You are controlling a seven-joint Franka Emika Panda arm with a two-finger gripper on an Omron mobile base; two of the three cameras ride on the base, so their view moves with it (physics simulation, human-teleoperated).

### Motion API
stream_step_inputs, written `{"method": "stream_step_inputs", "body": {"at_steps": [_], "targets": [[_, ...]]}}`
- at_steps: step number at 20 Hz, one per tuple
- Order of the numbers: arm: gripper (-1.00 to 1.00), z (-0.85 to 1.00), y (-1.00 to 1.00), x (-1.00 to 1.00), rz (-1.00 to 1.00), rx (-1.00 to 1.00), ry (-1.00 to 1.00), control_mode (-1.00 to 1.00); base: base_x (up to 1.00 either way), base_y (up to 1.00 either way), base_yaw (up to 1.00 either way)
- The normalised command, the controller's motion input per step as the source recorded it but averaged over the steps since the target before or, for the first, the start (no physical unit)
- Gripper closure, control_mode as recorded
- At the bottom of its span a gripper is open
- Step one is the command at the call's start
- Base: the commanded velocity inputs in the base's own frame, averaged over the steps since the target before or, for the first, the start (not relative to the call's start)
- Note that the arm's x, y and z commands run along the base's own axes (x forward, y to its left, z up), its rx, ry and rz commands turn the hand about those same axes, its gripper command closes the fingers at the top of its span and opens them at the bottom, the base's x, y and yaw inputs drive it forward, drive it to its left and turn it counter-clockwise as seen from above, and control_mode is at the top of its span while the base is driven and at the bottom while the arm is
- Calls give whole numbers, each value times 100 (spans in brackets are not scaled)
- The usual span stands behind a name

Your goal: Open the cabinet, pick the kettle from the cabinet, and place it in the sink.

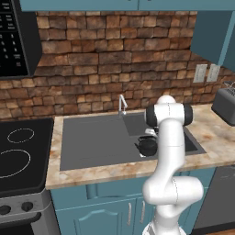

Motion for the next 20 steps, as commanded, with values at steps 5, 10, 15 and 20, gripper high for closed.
{"method": "stream_step_inputs", "body": {"at_steps": [5, 10, 15, 20], "targets": [[-100, 11, -6, 4, 0, -5, -2, -100, 0, 0, 0], [-100, 23, -1, 0, 0, -5, 0, -100, 0, 0, 0], [-100, 17, 1, -5, -1, -7, 0, -100, 0, 0, 0], [-100, 16, 0, -6, -8, -8, 1, -100, 0, 0, 0]]}}
